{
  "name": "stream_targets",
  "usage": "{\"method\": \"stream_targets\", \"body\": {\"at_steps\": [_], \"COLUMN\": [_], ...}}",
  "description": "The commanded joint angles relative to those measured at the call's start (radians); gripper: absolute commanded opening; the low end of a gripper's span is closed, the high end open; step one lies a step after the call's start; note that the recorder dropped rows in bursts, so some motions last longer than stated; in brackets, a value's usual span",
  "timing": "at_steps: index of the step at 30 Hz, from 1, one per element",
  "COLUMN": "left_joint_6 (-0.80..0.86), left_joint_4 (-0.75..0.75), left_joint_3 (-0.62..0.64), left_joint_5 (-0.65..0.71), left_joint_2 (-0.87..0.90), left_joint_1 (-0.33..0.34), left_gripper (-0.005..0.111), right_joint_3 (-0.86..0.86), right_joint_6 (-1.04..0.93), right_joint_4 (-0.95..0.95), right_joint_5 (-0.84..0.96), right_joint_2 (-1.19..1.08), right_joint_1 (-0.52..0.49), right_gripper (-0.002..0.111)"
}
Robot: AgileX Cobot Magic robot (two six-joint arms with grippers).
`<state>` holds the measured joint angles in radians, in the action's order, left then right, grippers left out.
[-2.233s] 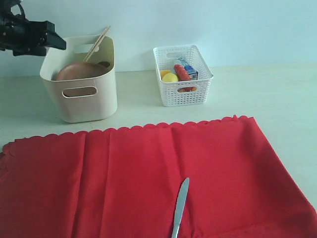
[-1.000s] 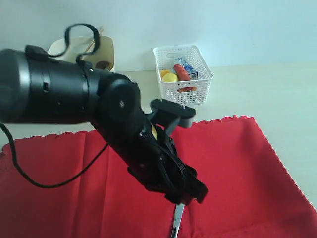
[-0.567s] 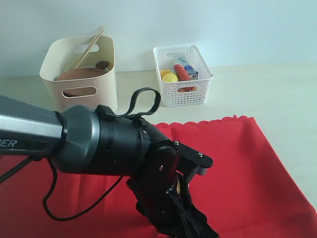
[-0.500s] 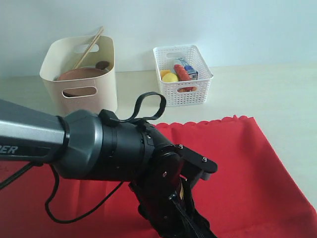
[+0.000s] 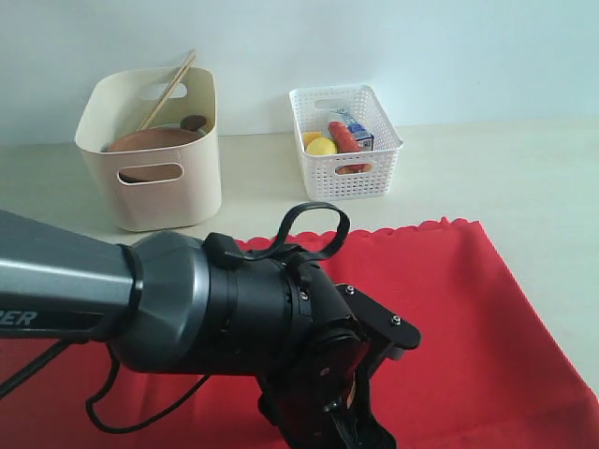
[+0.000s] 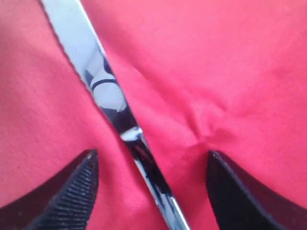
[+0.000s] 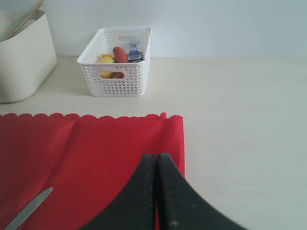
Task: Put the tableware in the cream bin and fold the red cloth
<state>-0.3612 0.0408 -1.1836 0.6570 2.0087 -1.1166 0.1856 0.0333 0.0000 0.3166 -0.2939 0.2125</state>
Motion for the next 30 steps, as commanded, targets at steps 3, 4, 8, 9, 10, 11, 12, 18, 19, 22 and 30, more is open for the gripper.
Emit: {"method": "stream_targets", "body": {"at_steps": [3,4,8,9,10,11,12,18,19,22,30], "left_joint_6": [-0.018,-0.018,-0.002,0.001,0.001,0.001,0.001,0.001,0.002,0.002,0.002], "left_joint_4": [0.007,0.007,0.007,0.007,0.013,0.018,0.026,0.035,0.035,0.043,0.072], "left_joint_3": [0.005,0.005,0.005,0.005,0.005,0.005,0.005,0.005,0.005,0.005,0.005], "left_joint_5": [0.01,0.012,0.026,0.028,0.031,0.031,0.033,0.033,0.033,0.037,0.039], "left_joint_2": [0.009,0.009,0.009,0.009,0.009,0.009,0.009,0.009,0.009,-0.002,-0.062], "left_joint_1": [-0.01,-0.01,-0.01,-0.01,-0.01,-0.01,-0.01,-0.01,-0.01,-0.01,-0.01], "left_gripper": [0.059,0.054,0.032,0.028,0.023,0.02,0.017,0.002,0.002,0.002,0.002], "right_joint_3": [-0.001,-0.001,-0.001,-0.001,-0.001,-0.001,-0.001,-0.001,-0.001,-0.001,-0.001], "right_joint_6": [-0.002,-0.002,-0.002,-0.002,-0.002,-0.002,-0.002,-0.002,-0.002,-0.002,-0.002], "right_joint_4": [0.0,0.0,0.0,0.0,0.0,0.0,0.0,0.0,0.0,0.0,0.0], "right_joint_5": [-0.004,-0.004,-0.004,-0.004,-0.004,-0.004,-0.004,-0.004,-0.004,-0.004,-0.004], "right_joint_2": [0.006,0.006,0.006,0.006,0.006,0.006,0.006,0.006,0.006,0.006,0.006], "right_joint_1": [-0.003,-0.003,-0.003,-0.003,-0.003,-0.003,-0.003,-0.003,-0.003,-0.003,-0.003], "right_gripper": [0.0,0.0,0.0,0.0,0.0,0.0,0.0,0.0,0.0,0.0,0.0]}}
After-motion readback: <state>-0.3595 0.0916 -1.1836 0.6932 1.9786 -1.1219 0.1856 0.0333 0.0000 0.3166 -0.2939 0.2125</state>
